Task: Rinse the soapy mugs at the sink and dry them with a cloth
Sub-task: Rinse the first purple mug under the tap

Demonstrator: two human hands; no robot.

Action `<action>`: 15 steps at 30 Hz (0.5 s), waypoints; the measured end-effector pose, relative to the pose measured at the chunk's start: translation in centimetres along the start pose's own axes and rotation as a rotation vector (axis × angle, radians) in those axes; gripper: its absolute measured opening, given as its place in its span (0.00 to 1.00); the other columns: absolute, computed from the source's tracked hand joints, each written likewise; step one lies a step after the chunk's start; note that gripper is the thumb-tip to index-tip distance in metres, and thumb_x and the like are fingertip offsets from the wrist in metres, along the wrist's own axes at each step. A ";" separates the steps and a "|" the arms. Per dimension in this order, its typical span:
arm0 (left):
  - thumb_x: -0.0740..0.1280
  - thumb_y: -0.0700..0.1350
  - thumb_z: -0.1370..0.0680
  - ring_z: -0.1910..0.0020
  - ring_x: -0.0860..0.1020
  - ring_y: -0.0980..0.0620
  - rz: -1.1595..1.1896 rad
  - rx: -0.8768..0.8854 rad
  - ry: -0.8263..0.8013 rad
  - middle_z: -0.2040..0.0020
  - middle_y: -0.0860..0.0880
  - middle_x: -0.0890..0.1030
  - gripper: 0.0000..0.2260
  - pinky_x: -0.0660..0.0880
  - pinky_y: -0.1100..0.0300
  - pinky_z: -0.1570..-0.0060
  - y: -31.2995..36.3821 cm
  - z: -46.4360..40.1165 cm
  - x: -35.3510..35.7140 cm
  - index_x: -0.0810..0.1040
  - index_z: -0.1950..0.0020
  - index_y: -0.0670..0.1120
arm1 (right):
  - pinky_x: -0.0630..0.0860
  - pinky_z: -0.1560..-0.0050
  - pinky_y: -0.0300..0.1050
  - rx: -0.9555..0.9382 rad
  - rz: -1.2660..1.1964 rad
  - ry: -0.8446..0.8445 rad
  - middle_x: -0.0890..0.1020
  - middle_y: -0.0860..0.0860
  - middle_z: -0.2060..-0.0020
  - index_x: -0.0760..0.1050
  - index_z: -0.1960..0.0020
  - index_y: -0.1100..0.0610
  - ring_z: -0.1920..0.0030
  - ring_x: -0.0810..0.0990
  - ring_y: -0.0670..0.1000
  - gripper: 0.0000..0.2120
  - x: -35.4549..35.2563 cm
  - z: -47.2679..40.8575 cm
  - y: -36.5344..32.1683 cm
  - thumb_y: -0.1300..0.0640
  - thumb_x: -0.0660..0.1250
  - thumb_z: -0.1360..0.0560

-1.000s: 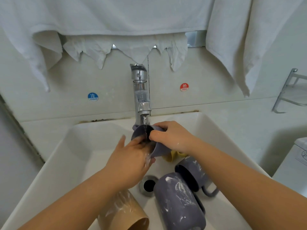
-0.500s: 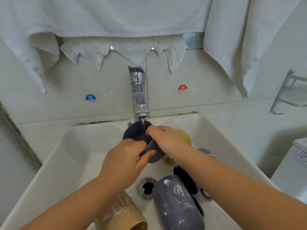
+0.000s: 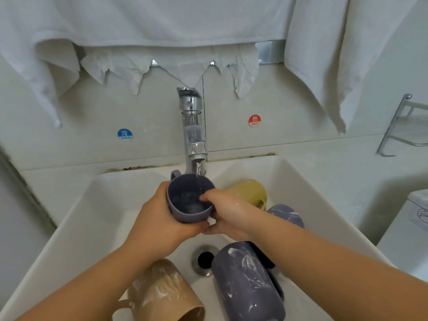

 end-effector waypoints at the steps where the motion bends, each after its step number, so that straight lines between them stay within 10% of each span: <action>1: 0.83 0.49 0.40 0.53 0.78 0.67 -0.042 0.003 0.015 0.52 0.63 0.79 0.31 0.75 0.70 0.61 0.1 0.0 -0.2 0.69 0.47 0.65 | 0.77 0.45 0.52 -0.011 0.023 -0.002 0.78 0.52 0.43 0.70 0.38 0.54 0.44 0.75 0.50 0.15 0.0 -0.2 0.1 0.63 0.60 0.23; 5: 0.80 0.56 0.40 0.54 0.77 0.63 -0.272 0.045 0.055 0.52 0.64 0.77 0.29 0.74 0.62 0.59 0.7 -0.1 -0.5 0.66 0.47 0.65 | 0.81 0.59 0.44 0.014 0.155 0.040 0.79 0.53 0.43 0.68 0.34 0.53 0.46 0.79 0.52 0.33 0.1 -1.1 1.1 0.62 0.71 0.37; 12: 0.78 0.59 0.40 0.57 0.75 0.57 -0.573 0.047 0.007 0.54 0.60 0.74 0.30 0.73 0.61 0.62 0.8 -0.7 -0.7 0.68 0.43 0.59 | 0.76 0.69 0.37 -0.065 0.619 0.135 0.80 0.53 0.64 0.76 0.53 0.58 0.69 0.77 0.47 0.02 -0.4 -1.1 -0.8 0.61 0.65 0.25; 15: 0.78 0.59 0.39 0.55 0.75 0.56 -0.621 0.062 -0.035 0.51 0.60 0.74 0.32 0.73 0.62 0.60 1.2 -1.1 -1.0 0.69 0.39 0.59 | 0.76 0.69 0.41 -0.134 0.867 0.230 0.78 0.55 0.71 0.74 0.62 0.60 0.74 0.76 0.50 0.09 -1.0 -1.1 -2.3 0.63 0.61 0.24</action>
Point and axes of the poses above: each hand's wrist, its own z-axis away from the middle knuckle, its own x-axis out of the palm, y = z × x, the point moved 6 cm from there along -z, towards the middle knuckle
